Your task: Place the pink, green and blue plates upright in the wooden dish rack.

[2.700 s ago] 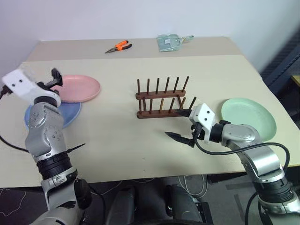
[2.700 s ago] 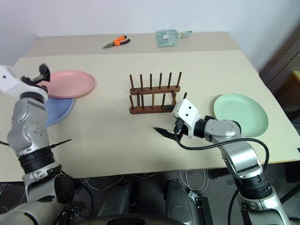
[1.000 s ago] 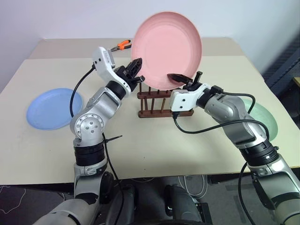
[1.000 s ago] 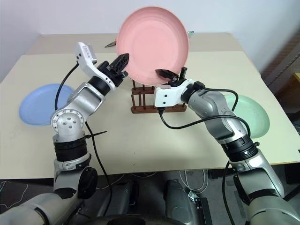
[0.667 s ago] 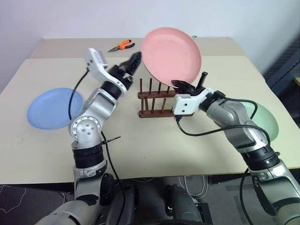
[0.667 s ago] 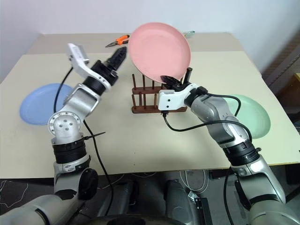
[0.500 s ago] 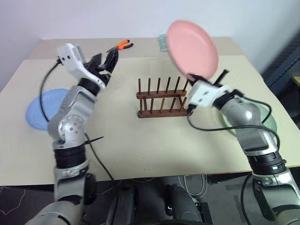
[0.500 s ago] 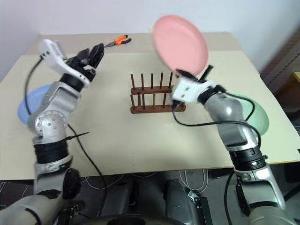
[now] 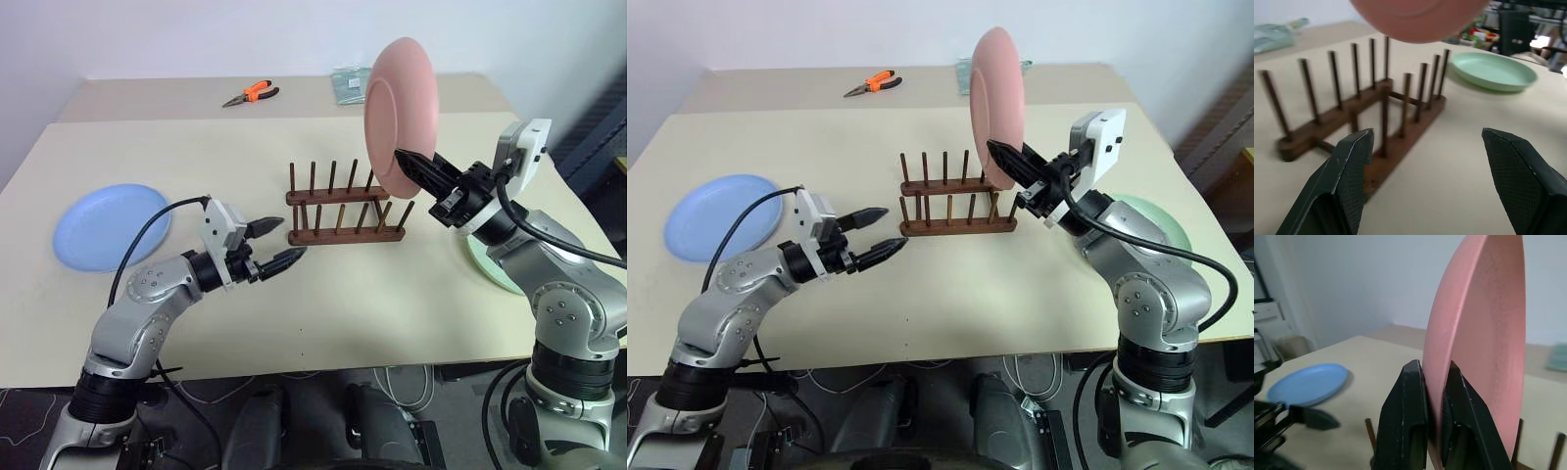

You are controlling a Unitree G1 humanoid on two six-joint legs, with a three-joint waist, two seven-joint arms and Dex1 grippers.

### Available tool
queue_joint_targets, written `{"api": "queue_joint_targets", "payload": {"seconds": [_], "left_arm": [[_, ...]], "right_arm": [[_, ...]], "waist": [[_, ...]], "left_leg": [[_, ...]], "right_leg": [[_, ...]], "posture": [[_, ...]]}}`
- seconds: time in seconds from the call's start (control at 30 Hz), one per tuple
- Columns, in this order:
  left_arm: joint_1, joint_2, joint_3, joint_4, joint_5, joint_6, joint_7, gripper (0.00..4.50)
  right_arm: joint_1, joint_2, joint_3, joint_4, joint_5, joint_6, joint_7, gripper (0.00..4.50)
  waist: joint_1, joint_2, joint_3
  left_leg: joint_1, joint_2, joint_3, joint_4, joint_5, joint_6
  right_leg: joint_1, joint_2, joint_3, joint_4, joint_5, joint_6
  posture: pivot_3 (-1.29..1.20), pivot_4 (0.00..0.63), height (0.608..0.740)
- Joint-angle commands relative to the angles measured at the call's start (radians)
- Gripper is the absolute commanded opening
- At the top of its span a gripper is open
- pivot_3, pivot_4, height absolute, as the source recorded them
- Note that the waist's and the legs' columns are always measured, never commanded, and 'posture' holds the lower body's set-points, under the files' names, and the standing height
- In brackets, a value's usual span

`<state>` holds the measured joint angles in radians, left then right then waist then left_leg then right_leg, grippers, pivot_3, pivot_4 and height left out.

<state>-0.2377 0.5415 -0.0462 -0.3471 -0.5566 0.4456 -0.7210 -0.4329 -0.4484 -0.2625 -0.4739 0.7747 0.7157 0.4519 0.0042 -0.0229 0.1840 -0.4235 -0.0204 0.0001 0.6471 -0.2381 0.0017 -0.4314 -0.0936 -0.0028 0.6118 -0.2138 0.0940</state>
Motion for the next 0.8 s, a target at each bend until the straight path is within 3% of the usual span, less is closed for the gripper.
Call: {"api": "queue_joint_targets", "payload": {"seconds": [0.03,0.4,0.5,0.7,0.73,0.8], "left_arm": [[0.007,-0.011,-0.014,-0.069,-0.009,0.008,-0.011,3.6],[0.007,-0.035,-0.075,-0.124,0.011,0.028,-0.017,3.6],[0.006,-0.036,-0.093,-0.121,0.026,0.021,-0.023,3.64],[0.008,-0.046,-0.106,-0.115,0.039,0.016,-0.029,3.64],[0.01,-0.047,-0.107,-0.115,0.041,0.016,-0.03,3.64],[0.013,-0.049,-0.108,-0.113,0.047,0.014,-0.033,3.64]], "right_arm": [[-0.011,0.016,-0.036,0.009,0.033,-0.022,-0.029,0.0],[0.015,0.005,-0.07,0.121,0.071,-0.009,-0.062,0.0],[0.036,-0.006,-0.052,0.121,0.062,-0.013,-0.041,1.15],[0.049,-0.032,-0.02,0.119,-0.03,-0.064,-0.036,4.15],[0.055,-0.048,-0.009,0.114,-0.059,-0.08,-0.022,4.48],[0.082,-0.099,0.001,0.095,-0.101,-0.111,0.03,4.48]], "waist": [[0.0,0.0,0.0],[0.003,0.0,0.0],[0.003,0.0,0.0],[0.0,0.0,0.0],[0.001,0.0,0.0],[0.002,0.0,0.0]], "left_leg": [[0.0,0.0,0.0,0.0,0.0,0.0],[0.0,0.0,0.0,0.002,0.0,0.001],[0.0,0.0,0.0,0.002,0.0,0.001],[0.0,0.0,0.0,0.003,0.0,0.001],[0.0,0.0,0.0,0.003,0.0,0.001],[0.0,0.0,0.0,0.003,0.0,0.001]], "right_leg": [[0.0,0.0,0.0,0.0,0.0,0.0],[0.001,0.005,-0.001,0.0,0.0,0.0],[0.001,0.006,-0.001,0.001,0.0,0.001],[0.001,0.006,-0.001,0.002,0.0,0.001],[0.001,0.007,-0.001,0.002,0.0,0.001],[0.001,0.007,-0.001,0.001,0.0,0.001]], "posture": [[0.0,0.15,0.738],[0.0,0.15,0.738],[0.0,0.15,0.738],[0.0,0.15,0.738],[0.0,0.15,0.738],[0.0,0.15,0.738]]}}
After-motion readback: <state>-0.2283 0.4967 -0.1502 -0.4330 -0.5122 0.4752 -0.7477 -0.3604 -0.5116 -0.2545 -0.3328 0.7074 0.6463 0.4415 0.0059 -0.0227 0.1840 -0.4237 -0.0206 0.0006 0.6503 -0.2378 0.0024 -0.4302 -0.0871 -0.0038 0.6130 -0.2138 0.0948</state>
